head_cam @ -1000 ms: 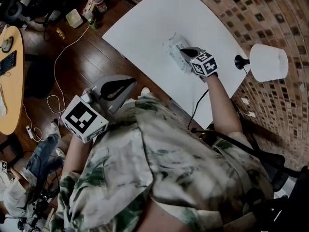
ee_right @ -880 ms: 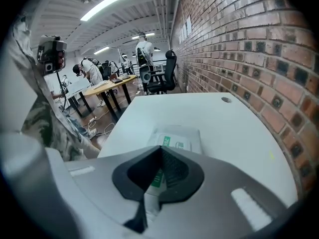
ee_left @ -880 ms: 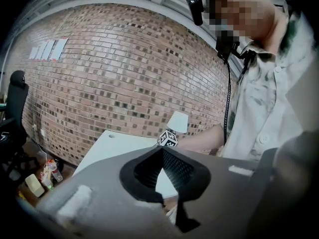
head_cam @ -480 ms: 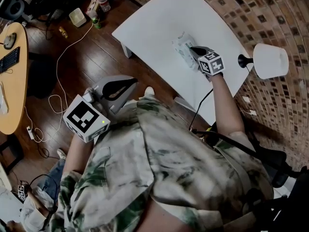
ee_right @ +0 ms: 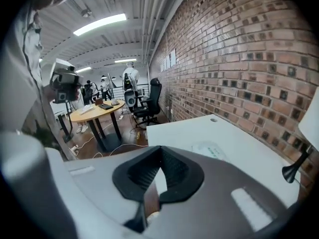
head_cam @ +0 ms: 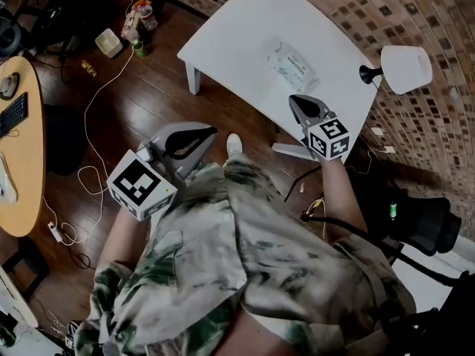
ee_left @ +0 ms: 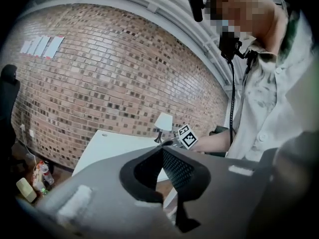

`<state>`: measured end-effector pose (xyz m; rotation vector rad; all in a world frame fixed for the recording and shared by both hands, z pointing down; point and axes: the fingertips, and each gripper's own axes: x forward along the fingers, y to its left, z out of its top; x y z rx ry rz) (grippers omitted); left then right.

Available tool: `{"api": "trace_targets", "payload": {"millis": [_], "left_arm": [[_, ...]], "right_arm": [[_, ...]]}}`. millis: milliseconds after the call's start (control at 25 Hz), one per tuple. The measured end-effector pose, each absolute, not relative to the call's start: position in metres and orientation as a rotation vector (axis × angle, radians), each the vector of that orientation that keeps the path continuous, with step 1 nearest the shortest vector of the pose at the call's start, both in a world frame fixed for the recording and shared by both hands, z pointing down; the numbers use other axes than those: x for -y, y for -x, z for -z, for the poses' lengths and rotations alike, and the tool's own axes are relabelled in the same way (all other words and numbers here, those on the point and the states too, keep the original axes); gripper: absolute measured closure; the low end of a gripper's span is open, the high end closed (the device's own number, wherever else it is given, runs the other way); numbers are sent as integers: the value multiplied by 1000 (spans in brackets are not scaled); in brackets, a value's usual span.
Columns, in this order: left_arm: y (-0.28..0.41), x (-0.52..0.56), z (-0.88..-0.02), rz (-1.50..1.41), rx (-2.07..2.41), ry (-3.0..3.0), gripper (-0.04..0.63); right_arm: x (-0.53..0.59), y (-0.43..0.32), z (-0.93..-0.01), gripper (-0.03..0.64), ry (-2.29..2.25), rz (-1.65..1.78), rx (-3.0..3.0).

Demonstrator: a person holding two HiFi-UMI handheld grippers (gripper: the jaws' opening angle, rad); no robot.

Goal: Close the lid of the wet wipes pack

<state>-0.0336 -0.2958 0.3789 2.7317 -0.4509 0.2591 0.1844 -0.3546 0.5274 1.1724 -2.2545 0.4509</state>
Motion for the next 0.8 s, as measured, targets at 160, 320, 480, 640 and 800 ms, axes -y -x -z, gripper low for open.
{"api": "trace_targets", "payload": {"millis": [160,320,480,640,800], "left_arm": [[45,281,-395,-266,364,-2738,595],[48,265,-404,-284,315,-2760,595],[41,245,-389,-266,328,-2776,595],[29,215,-387,-278,342,-2775,595],[-4,171,-387,-296,345,-2783,595]], "right_arm": [[296,-141,-492,614,-1226,-446,2317],[251,-103,-460,614,-1218,-412,2385],[219,-83,-431,614,-1179,-346,2455],[185,-80,-416,614,-1155,-284,2507],[136,-103,-403,614,-1131,-209,2543]]}}
